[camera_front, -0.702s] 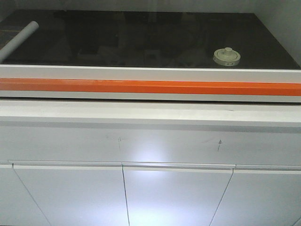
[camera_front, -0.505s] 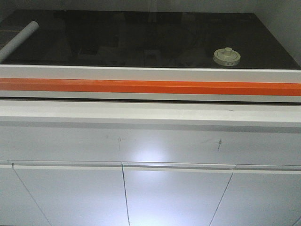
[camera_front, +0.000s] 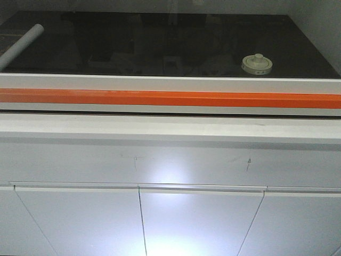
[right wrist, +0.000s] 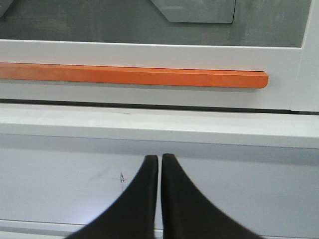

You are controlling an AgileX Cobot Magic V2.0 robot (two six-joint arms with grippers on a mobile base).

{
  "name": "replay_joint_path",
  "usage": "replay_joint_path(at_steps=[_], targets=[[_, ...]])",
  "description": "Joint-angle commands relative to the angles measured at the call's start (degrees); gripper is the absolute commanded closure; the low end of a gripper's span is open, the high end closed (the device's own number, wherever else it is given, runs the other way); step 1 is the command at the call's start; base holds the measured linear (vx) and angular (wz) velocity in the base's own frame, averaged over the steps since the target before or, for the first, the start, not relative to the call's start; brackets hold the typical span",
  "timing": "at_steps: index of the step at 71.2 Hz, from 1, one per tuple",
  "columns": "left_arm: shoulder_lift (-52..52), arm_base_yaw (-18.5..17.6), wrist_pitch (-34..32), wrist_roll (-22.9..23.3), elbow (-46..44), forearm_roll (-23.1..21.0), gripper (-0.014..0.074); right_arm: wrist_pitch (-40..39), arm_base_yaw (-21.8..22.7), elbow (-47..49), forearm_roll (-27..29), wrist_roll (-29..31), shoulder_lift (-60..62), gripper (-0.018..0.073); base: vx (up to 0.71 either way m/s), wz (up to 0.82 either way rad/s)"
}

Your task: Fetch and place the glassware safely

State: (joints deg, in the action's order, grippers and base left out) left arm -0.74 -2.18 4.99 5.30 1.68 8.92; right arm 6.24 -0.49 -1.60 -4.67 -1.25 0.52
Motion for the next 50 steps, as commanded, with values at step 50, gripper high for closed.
replay_joint_path(at_steps=[50], targets=[[-0.6,0.2,-10.3,0.4,0.8,0.0,0.0603,-16.8,0.2,-0.9,-0.2,0.5,0.7,0.0563,0.00,0.00]])
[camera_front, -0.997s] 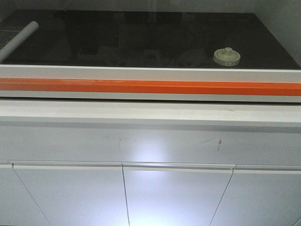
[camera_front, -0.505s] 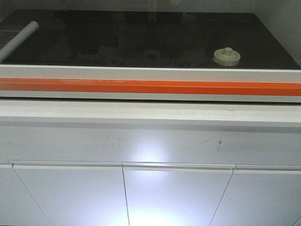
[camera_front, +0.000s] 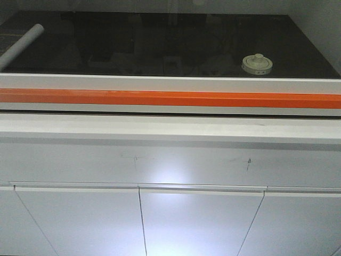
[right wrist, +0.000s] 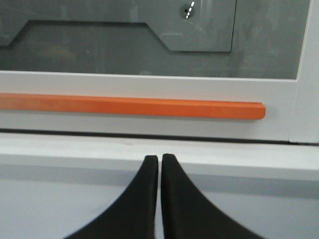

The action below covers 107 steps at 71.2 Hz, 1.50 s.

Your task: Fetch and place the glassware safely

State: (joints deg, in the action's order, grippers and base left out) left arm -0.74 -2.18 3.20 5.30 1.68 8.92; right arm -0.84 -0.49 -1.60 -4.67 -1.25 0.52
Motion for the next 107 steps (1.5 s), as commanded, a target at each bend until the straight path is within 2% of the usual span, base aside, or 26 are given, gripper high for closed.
replay_joint_path(at_steps=[1,9,19,30,49,65,79,93,99,107], targets=[[-0.6,0.2,-9.7,0.4,0.7,0.0,0.0603,-10.2,0.2,-0.9,-0.2,0.5,0.7,0.0563,0.00,0.00],[-0.6,0.2,-17.3,0.4,-1.1,0.0,0.0603,-15.1,0.2,0.3,-0.2,0.6,0.7,0.0563,0.00,0.00],[-0.5,0.2,-17.5,0.2,-6.4,0.0,0.0603,-14.8,0.2,5.4,-0.2,2.4,0.6,0.0563,0.00,0.00],[3.1,0.2,-17.6,-0.2,-14.7,0.0,0.0603,-14.0,0.2,15.4,-0.2,5.3,-4.3,0.0563,0.00,0.00],[19.2,0.2,-17.4,-0.2,-33.9,0.0,0.0603,-14.0,0.2,33.9,-0.1,5.0,-18.7,0.0563,0.00,0.00],[32.8,0.2,-19.1,0.0,-46.2,0.0,0.0603,-17.1,0.2,39.6,0.1,4.6,-29.6,0.0563,0.00,0.00],[41.7,0.2,-23.8,0.0,-48.4,0.0,0.0603,-16.4,0.2,42.4,0.2,2.3,-39.6,0.0563,0.00,0.00],[50.0,0.2,-19.2,0.0,-48.4,0.0,0.0603,-11.6,0.2,43.7,0.2,-2.9,-46.9,0.0563,0.00,0.00],[53.3,0.2,-17.5,0.3,-48.4,0.0,0.0603,-9.4,0.2,43.7,0.1,-3.0,-50.0,0.0563,0.00,0.00],[56.8,0.2,-15.9,0.9,-47.3,0.0,0.0603,-12.1,0.2,42.2,-0.5,-2.3,-53.8,0.0563,0.00,0.00]])
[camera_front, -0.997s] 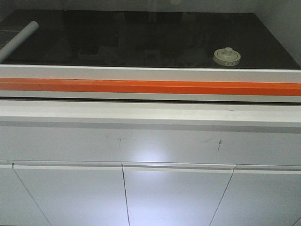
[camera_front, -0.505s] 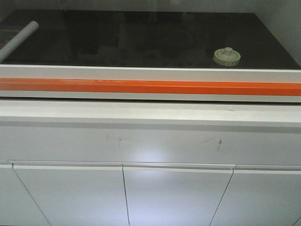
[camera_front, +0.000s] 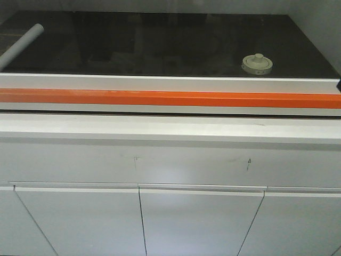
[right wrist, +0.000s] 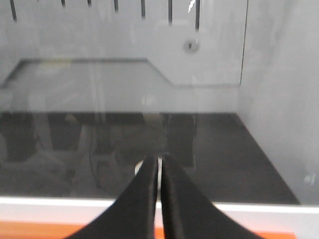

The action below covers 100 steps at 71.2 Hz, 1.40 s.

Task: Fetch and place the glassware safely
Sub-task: 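Move both grippers down toward the orange handle bar of the sash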

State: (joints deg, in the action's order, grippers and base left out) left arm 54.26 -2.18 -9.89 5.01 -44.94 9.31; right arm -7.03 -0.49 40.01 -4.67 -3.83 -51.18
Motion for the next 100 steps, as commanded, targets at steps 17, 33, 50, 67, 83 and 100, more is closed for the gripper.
replay_joint_path(at_steps=[17,33,50,67,83,100], targets=[[4.9,0.2,-20.6,2.2,13.0,-0.4,0.0603,-26.1,0.2,-12.2,-0.5,0.2,-6.3,0.0563,0.00,0.00],[7.9,0.2,-30.5,2.2,22.4,-0.4,0.0603,-41.3,0.2,-20.7,-1.0,1.2,-12.6,0.0563,0.00,0.00],[13.4,0.2,-35.9,2.2,23.1,-0.4,0.0603,-53.6,0.2,-21.2,-3.5,4.6,-24.3,0.0563,0.00,0.00],[16.9,0.2,-40.3,2.2,23.1,-0.4,0.0603,-62.5,0.2,-21.0,-3.0,6.0,-34.5,0.0563,0.00,0.00],[18.1,0.2,-40.4,2.2,23.1,-0.4,0.0603,-64.5,0.2,-18.9,-0.6,6.2,-40.6,0.0563,0.00,0.00],[18.2,0.2,-40.4,2.2,23.1,-0.4,0.0603,-64.4,0.2,-14.4,0.1,6.4,-45.4,0.0563,0.00,0.00]])
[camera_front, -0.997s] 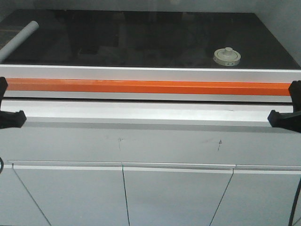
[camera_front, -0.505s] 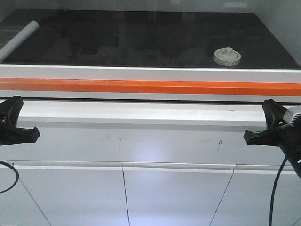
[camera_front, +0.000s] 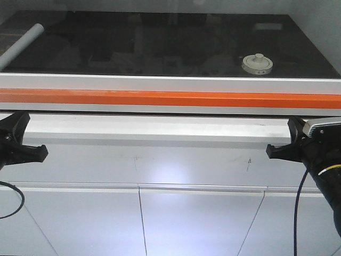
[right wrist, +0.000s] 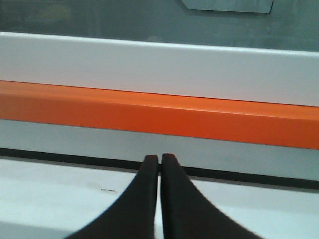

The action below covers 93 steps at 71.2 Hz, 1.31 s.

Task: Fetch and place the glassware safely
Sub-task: 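Move both grippers down toward the orange handle bar of the sash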

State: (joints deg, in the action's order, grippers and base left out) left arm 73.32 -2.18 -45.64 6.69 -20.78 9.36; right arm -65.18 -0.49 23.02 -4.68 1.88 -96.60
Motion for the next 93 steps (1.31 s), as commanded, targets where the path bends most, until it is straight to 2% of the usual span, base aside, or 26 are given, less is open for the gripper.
replay_joint_path(at_steps=[1,69,93], targets=[[-0.9,0.2,-4.7,0.5,-1.1,-0.5,0.0603,-6.2,0.2,2.8,0.1,0.7,-0.2,0.0563,0.00,0.00],[-0.6,0.2,-4.5,0.5,-1.1,-0.4,0.0603,-1.3,0.2,16.5,-0.1,0.6,-12.7,0.0563,0.00,0.00],[-0.6,0.2,-4.3,0.3,-1.1,-0.4,0.0603,-2.0,0.2,20.5,-0.1,0.2,-14.1,0.0563,0.00,0.00]])
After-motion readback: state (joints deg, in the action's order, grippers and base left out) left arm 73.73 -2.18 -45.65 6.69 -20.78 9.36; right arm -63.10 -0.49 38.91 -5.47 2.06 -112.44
